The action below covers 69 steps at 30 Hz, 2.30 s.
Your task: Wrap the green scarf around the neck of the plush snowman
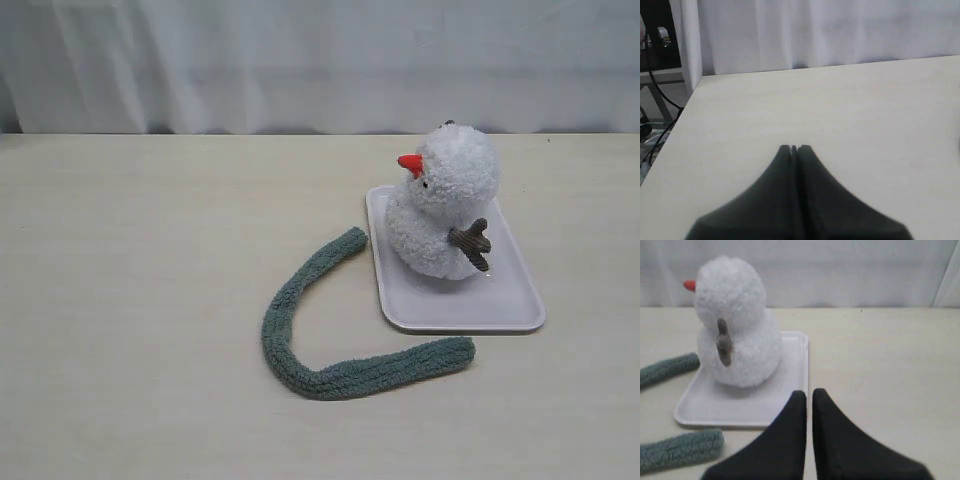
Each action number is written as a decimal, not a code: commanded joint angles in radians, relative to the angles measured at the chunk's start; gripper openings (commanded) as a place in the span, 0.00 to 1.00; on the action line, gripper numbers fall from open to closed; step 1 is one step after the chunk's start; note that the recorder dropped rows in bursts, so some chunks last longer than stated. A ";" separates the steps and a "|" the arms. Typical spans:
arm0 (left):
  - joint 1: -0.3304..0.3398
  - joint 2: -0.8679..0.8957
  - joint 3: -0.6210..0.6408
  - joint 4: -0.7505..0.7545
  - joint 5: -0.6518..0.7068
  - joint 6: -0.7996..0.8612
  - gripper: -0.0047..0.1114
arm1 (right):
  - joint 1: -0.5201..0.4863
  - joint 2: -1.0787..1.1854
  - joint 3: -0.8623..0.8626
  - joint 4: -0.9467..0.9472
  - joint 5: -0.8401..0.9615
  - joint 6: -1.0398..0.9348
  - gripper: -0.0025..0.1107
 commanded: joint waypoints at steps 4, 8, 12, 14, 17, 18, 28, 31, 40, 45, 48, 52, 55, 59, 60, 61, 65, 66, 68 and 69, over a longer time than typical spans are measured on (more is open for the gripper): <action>0.004 -0.003 0.003 -0.002 -0.009 -0.006 0.04 | -0.005 -0.004 0.002 -0.008 -0.334 0.000 0.06; 0.004 -0.003 0.003 -0.002 -0.009 -0.006 0.04 | -0.005 -0.004 0.002 -0.003 -0.485 0.005 0.06; 0.004 -0.003 0.003 -0.002 -0.009 -0.006 0.04 | -0.004 -0.004 0.002 -0.003 -0.685 0.021 0.06; 0.004 -0.003 0.003 -0.002 -0.009 -0.006 0.04 | -0.004 -0.004 0.002 -0.003 -0.785 0.096 0.06; 0.004 -0.003 0.003 -0.002 -0.009 -0.006 0.04 | -0.005 -0.004 0.002 -0.003 -0.875 0.237 0.06; 0.004 -0.003 0.003 -0.002 -0.009 -0.006 0.04 | -0.004 -0.004 0.002 -0.003 -0.904 0.271 0.06; 0.004 -0.003 0.003 -0.002 -0.009 -0.006 0.04 | -0.001 0.013 -0.328 -0.374 -0.251 0.520 0.12; 0.004 -0.003 0.003 -0.002 -0.009 -0.006 0.04 | -0.001 0.132 -0.509 -0.429 0.167 0.448 0.36; 0.004 -0.003 0.003 -0.002 -0.009 -0.006 0.04 | -0.001 0.519 -0.599 0.170 0.439 -0.041 0.50; 0.004 -0.003 0.003 -0.002 -0.009 -0.006 0.04 | -0.001 0.736 -0.580 0.384 0.520 -0.262 0.45; 0.004 -0.003 0.003 -0.002 -0.009 -0.006 0.04 | -0.001 0.811 -0.554 0.552 0.547 -0.429 0.45; 0.004 -0.003 0.003 -0.002 -0.009 -0.006 0.04 | 0.056 0.890 -0.514 0.680 0.548 -0.588 0.45; 0.004 -0.003 0.003 -0.002 -0.009 -0.006 0.04 | 0.167 0.932 -0.509 0.677 0.495 -0.587 0.45; 0.004 -0.003 0.003 -0.002 -0.009 -0.006 0.04 | 0.362 0.980 -0.509 0.675 0.330 -0.551 0.45; 0.004 -0.003 0.003 -0.002 -0.009 -0.006 0.04 | 0.414 0.997 -0.509 0.673 0.279 -0.542 0.45; 0.004 -0.003 0.003 -0.002 -0.009 -0.006 0.04 | 0.455 1.013 -0.509 0.673 0.237 -0.542 0.45; 0.004 -0.003 0.003 -0.002 -0.009 -0.006 0.04 | 0.634 1.122 -0.524 0.656 0.074 -0.545 0.48; 0.004 -0.003 0.003 -0.002 -0.009 -0.006 0.04 | 0.670 1.158 -0.539 0.640 0.049 -0.536 0.50; 0.004 -0.003 0.003 -0.002 -0.009 -0.006 0.04 | 0.720 1.225 -0.581 0.611 0.010 -0.497 0.51; 0.004 -0.003 0.003 -0.002 -0.009 -0.006 0.04 | 0.733 1.264 -0.608 0.594 -0.001 -0.488 0.51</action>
